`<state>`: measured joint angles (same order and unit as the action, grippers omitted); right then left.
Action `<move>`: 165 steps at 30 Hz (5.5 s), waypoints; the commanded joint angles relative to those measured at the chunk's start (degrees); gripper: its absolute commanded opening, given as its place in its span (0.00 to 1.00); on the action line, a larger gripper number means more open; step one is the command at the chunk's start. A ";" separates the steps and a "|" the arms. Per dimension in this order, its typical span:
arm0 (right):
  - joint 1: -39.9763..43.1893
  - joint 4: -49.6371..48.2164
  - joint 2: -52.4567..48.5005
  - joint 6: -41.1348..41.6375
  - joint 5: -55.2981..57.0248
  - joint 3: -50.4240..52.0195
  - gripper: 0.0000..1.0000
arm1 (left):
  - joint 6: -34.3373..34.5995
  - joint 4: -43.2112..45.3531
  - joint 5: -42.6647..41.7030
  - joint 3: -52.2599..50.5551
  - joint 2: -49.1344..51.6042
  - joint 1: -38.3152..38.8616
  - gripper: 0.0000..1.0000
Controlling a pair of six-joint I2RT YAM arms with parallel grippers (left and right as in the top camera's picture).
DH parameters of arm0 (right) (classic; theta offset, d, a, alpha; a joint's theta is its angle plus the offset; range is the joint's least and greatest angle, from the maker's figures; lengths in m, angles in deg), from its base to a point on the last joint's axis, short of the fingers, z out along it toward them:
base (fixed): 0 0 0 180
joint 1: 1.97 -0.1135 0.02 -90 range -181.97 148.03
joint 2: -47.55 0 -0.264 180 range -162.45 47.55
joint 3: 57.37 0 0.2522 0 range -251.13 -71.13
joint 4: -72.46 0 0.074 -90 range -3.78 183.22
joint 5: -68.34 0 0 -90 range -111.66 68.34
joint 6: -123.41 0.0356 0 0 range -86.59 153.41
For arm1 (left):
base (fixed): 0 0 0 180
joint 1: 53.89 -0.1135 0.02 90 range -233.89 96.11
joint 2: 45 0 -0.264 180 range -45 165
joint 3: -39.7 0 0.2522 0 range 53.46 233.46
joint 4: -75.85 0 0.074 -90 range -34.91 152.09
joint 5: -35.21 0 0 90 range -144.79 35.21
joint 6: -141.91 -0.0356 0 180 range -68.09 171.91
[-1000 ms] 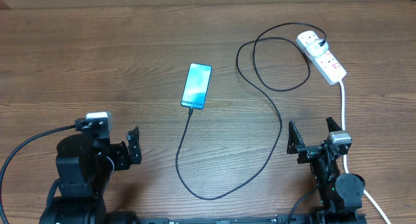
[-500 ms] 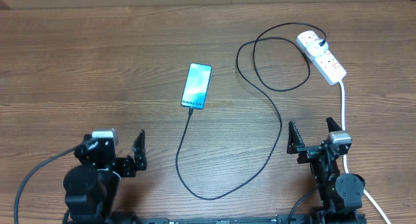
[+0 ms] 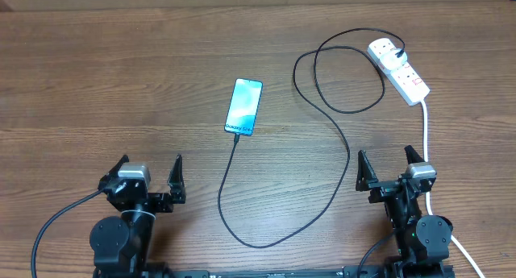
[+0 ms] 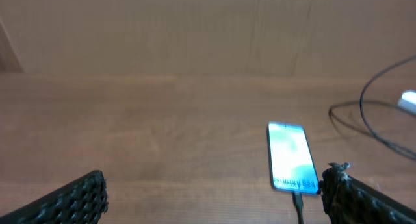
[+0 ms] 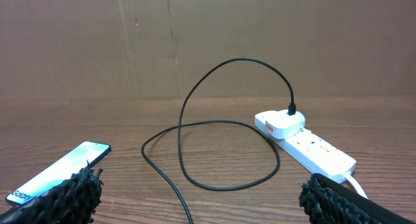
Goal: Plug charger to phone and switch on socket
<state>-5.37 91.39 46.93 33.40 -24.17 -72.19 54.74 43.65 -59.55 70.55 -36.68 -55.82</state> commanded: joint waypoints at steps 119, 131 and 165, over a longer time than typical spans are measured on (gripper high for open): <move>0.26 -0.22 0.46 -5.03 2.05 0.57 1.00 | -2.23 14.10 6.45 -16.81 -8.07 0.74 1.00; 0.26 -0.17 0.46 -4.98 2.45 0.57 1.00 | -2.23 14.10 6.45 -16.81 -8.07 0.74 1.00; 0.26 -0.31 0.46 -4.96 2.43 0.57 1.00 | -2.23 14.10 6.45 -16.81 -8.07 0.74 1.00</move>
<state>-5.39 91.39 46.93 28.83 -22.27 -72.19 54.24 57.66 -52.84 53.98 -44.09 -55.39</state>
